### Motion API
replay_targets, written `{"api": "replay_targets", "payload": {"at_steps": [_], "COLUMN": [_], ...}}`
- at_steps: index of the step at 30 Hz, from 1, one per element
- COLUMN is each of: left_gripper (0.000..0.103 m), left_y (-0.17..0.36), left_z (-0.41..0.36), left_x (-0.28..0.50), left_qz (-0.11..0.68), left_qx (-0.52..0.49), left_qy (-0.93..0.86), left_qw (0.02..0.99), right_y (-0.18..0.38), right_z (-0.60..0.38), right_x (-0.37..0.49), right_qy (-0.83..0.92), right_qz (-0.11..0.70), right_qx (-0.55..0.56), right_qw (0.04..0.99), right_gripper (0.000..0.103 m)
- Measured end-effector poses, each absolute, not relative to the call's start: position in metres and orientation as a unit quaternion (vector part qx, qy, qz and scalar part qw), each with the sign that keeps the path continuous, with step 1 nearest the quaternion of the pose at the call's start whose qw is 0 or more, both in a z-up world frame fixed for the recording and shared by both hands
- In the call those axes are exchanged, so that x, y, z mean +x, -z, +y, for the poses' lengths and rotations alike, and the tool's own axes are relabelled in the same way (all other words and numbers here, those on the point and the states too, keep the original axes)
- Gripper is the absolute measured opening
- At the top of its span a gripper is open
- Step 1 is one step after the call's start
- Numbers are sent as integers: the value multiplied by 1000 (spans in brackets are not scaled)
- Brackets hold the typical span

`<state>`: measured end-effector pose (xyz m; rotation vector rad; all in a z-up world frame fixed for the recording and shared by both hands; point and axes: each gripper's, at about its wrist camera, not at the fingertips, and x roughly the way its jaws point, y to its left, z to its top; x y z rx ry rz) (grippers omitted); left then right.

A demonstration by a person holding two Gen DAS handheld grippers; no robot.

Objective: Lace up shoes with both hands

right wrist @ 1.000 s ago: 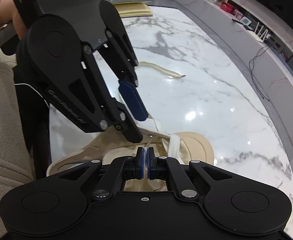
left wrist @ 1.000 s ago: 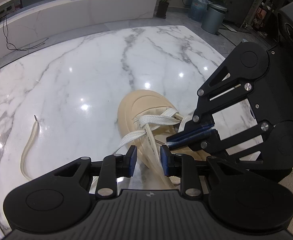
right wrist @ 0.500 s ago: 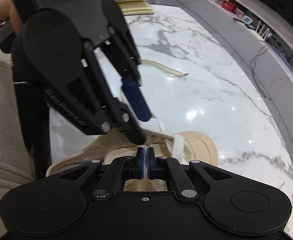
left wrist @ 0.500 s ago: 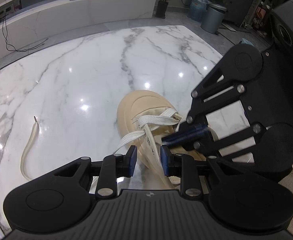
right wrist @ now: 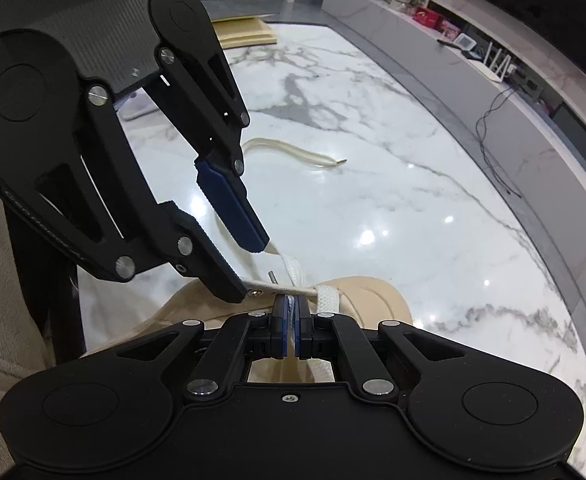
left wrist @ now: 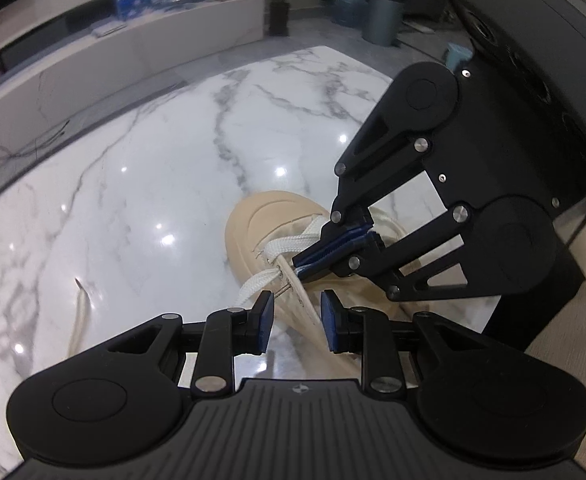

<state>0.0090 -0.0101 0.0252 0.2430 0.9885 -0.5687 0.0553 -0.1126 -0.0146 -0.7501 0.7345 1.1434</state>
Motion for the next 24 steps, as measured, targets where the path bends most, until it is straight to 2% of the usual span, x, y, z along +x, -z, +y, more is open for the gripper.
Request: {"api": "replay_targets", "payload": {"at_steps": [5, 10, 15, 16, 17, 20, 24], "left_gripper": [26, 37, 38, 38, 38, 39, 40], "left_y": [-27, -38, -36, -34, -32, -31, -33], "left_z": [-14, -8, -6, -6, -5, -5, -13], "left_x": [8, 7, 11, 13, 14, 16, 12], "left_qz": [457, 440, 436, 440, 441, 436, 421], "left_qx": [149, 145, 157, 155, 153, 165, 251], "left_qy": [287, 302, 295, 292, 290, 283, 305], "left_qw": [829, 833, 836, 835, 835, 838, 817], "right_y": [16, 13, 3, 1, -1, -7, -12], "right_z": [-116, -124, -135, -137, -140, -146, -153], "right_x": [54, 57, 56, 55, 55, 54, 50], "right_qy": [-513, -508, -500, -499, -497, -492, -475], "right_qz": [328, 329, 323, 322, 320, 316, 308], "right_qx": [-329, -311, -294, -291, -287, -277, -271], "right_qw": [722, 732, 748, 751, 754, 763, 779], "right_gripper": [2, 3, 5, 7, 14, 27, 31]}}
